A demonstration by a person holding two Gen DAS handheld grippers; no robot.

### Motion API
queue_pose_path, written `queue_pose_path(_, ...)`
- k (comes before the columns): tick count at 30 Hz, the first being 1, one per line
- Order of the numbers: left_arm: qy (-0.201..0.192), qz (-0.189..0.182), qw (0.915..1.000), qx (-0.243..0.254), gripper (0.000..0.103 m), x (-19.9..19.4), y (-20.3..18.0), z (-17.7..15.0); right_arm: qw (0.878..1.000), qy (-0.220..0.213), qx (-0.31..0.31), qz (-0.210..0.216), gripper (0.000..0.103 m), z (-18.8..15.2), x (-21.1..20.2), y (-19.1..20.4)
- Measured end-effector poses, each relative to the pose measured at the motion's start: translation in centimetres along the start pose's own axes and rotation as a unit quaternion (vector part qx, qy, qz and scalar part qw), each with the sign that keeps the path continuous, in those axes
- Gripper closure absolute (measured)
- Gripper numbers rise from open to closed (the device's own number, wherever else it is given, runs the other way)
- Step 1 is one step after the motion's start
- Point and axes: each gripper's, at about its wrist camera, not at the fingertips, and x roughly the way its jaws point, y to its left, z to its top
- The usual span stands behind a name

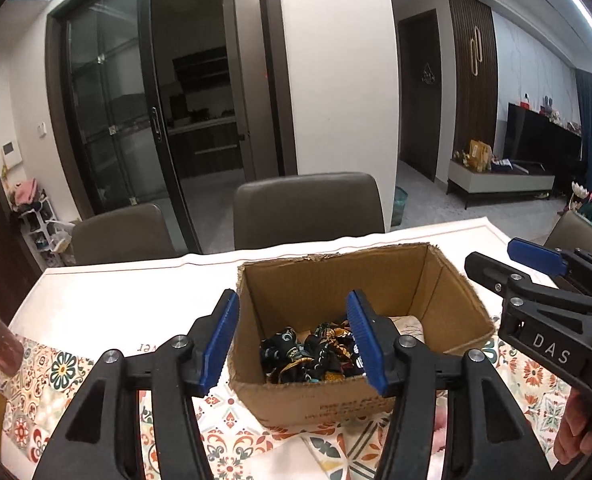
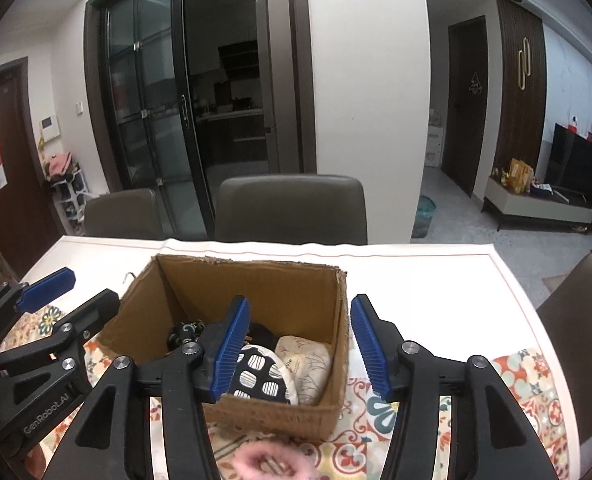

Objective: Organize soft objects
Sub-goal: 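Move both open grippers back toward the scrunchie and white cloth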

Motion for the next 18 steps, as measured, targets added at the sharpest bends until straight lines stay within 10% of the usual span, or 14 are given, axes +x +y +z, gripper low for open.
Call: queue_pose_path(18,-0.027,0.009,0.9994,-0.020,0.041,-7.8,0.7,-3.0,0.999,-0.028,0.008,-0.011,0.035,-2.8,-7.7,0.6)
